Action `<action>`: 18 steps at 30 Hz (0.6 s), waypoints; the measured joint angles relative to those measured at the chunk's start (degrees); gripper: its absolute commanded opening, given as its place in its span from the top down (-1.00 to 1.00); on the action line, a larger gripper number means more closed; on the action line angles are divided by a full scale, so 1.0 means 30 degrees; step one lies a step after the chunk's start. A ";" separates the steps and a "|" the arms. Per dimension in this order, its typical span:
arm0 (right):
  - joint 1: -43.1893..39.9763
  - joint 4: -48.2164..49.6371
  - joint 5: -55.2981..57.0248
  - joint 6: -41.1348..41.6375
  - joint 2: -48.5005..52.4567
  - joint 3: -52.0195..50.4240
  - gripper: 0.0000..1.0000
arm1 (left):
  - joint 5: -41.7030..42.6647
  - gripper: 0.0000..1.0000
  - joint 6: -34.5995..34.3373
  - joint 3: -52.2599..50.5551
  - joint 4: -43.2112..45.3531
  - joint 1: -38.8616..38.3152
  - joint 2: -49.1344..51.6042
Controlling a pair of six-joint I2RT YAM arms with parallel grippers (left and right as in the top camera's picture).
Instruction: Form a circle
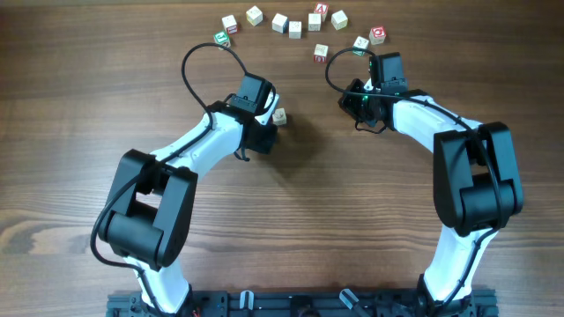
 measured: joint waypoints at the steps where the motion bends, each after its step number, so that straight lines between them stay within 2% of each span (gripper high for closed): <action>1: 0.0000 0.0000 0.0000 0.0000 0.0000 0.0000 0.65 | 0.0000 0.47 -0.0182 0.0000 0.0000 0.0000 0.0000; 13: 0.0000 0.0000 0.0000 0.0000 0.0000 0.0000 0.65 | 0.0197 0.46 -0.1406 0.0000 0.0051 -0.0240 0.0000; 18: 0.0000 0.0000 0.0000 0.0000 0.0000 0.0000 0.64 | 0.0204 0.39 -0.1552 0.0000 0.0306 -0.0270 -0.0007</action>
